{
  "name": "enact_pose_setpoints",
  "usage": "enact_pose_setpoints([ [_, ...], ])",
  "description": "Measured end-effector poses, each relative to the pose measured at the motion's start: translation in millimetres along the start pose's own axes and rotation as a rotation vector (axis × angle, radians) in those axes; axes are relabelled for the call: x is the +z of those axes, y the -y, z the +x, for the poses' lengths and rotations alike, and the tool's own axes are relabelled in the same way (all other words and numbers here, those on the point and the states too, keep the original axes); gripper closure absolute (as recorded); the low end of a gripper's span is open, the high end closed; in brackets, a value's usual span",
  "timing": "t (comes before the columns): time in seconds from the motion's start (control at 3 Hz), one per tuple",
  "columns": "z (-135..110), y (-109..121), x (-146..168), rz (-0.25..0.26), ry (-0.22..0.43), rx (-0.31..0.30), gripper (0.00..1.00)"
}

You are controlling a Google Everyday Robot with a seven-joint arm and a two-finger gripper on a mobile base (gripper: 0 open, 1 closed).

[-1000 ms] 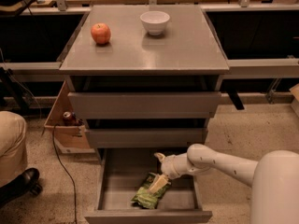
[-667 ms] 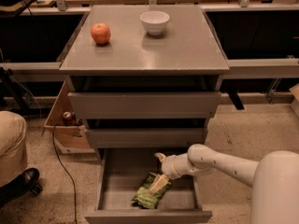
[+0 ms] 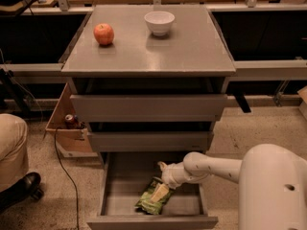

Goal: Pick green jalapeno chip bag from bottom drawer and place on counter

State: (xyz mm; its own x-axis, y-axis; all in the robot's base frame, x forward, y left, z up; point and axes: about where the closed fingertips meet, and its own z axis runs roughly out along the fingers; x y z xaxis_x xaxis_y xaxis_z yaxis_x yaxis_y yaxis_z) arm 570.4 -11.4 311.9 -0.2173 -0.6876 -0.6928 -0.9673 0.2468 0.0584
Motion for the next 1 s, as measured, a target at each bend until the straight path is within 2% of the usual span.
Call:
enact_pose_setpoints([
  [0.33,19.5,3.1,19.9,0.007,-0.038,0.022,0.0],
  [1.0,63.0,11.4,72.5,-0.005,-0.032,0.088,0.0],
])
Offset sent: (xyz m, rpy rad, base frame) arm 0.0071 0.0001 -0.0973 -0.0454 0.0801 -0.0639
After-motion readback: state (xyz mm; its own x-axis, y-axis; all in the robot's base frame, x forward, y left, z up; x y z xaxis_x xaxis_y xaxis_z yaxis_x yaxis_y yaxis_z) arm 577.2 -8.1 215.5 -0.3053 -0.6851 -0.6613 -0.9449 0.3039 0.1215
